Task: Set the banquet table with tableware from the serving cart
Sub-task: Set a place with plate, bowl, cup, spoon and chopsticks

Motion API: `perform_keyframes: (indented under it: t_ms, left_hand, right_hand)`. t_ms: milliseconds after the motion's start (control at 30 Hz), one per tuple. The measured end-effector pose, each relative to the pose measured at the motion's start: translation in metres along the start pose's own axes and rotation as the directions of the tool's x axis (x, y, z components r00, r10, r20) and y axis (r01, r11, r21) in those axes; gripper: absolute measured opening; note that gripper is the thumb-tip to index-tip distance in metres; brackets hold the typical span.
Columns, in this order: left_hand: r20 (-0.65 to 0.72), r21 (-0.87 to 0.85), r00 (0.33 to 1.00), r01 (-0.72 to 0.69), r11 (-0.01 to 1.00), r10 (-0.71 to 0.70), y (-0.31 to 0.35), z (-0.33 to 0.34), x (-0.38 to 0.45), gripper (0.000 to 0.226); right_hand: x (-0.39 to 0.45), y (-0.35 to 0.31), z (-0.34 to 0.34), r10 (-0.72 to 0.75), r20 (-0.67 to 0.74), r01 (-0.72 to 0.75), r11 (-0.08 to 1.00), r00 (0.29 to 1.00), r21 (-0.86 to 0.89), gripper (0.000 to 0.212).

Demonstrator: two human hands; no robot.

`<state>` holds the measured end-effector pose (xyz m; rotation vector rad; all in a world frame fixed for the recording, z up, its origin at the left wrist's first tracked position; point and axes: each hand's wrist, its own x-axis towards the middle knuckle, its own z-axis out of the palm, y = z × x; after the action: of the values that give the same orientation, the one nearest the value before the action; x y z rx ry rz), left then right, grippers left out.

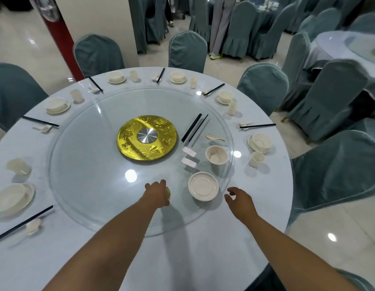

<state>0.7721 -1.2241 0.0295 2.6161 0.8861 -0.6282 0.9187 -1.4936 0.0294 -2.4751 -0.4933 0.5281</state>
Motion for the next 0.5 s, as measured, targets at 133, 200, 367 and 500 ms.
perform_keyframes:
  t_ms: [133,200,367,500]
  left_hand:
    - [-0.034,-0.003,0.999,-0.007,1.0,0.007,0.002,-0.02,-0.007,0.064]
    - [-0.058,-0.005,0.998,-0.018,1.0,0.018,0.005,-0.035,-0.01,0.066]
    - [-0.09,-0.055,0.994,-0.069,0.996,0.064,0.028,-0.062,-0.025,0.071]
    - [-0.09,-0.079,0.987,-0.143,0.987,0.136,0.066,-0.053,-0.033,0.07]
  right_hand:
    - [-0.001,-0.006,-0.008,-0.008,-0.012,0.008,1.0,1.0,-0.011,0.018]
    - [0.0,-0.009,-0.013,-0.019,0.003,0.019,0.999,1.0,-0.041,0.02]
    - [-0.007,-0.008,-0.026,-0.003,-0.009,0.002,0.999,1.0,-0.035,0.027]
    - [-0.018,0.007,-0.034,0.049,-0.006,-0.049,0.998,0.999,0.031,0.029]
